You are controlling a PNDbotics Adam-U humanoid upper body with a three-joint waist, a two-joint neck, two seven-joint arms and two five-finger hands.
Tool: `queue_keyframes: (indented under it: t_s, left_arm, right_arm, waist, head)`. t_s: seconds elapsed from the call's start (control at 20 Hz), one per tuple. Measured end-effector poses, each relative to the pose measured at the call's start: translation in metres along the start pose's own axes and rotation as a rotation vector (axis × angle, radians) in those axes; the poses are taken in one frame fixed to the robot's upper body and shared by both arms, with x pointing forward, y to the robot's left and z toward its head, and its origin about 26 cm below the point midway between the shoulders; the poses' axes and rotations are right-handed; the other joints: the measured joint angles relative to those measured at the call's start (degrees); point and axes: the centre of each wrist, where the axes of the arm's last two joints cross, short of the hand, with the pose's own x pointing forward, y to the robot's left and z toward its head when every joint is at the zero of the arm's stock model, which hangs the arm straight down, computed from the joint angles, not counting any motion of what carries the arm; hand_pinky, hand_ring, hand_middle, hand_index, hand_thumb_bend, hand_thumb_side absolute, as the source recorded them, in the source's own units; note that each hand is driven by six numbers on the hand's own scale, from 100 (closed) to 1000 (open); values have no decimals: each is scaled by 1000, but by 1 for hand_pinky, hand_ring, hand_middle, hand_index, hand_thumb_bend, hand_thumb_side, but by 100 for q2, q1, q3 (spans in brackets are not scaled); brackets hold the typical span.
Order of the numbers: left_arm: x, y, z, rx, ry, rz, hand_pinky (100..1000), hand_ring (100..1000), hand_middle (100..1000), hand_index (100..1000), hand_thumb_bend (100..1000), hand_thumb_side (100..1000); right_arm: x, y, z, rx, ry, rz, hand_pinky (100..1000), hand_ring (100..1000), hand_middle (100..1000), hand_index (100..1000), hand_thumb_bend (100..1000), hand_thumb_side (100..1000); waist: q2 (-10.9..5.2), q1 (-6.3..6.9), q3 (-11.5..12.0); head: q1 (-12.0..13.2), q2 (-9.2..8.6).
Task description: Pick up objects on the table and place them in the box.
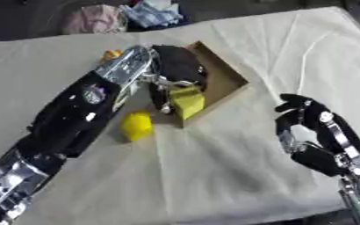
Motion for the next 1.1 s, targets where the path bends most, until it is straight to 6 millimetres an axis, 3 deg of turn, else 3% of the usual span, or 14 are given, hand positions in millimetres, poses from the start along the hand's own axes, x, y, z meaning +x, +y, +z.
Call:
queue_keyframes:
  t_s: [0.1,0.55,0.85,1.1]
  left_arm:
    - [-4,7,8,21,10,3,831,752,728,812,528,276]
    - [-18,31,65,83,59,57,826,742,704,786,519,261]
    - [-10,5,95,-15,60,120,826,751,717,796,544,276]
    - [-4,-21,104,-106,55,164,829,769,756,832,560,288]
  right_arm:
    - [0,0,0,0,0,0,625,633,674,860,100,343]
    - [-1,-2,0,-6,4,4,625,630,675,860,100,348]
    - [-1,-3,1,-13,7,10,625,627,675,860,100,350]
    - [-1,-4,1,-14,6,12,625,626,675,860,100,349]
  waist:
    - [0,0,12]
    - [0,0,133]
    - [0,2,180]
    - [0,2,212]
  head:
    - [-12,0]
    - [-103,0]
    - [-180,-3]
    - [-212,-5]
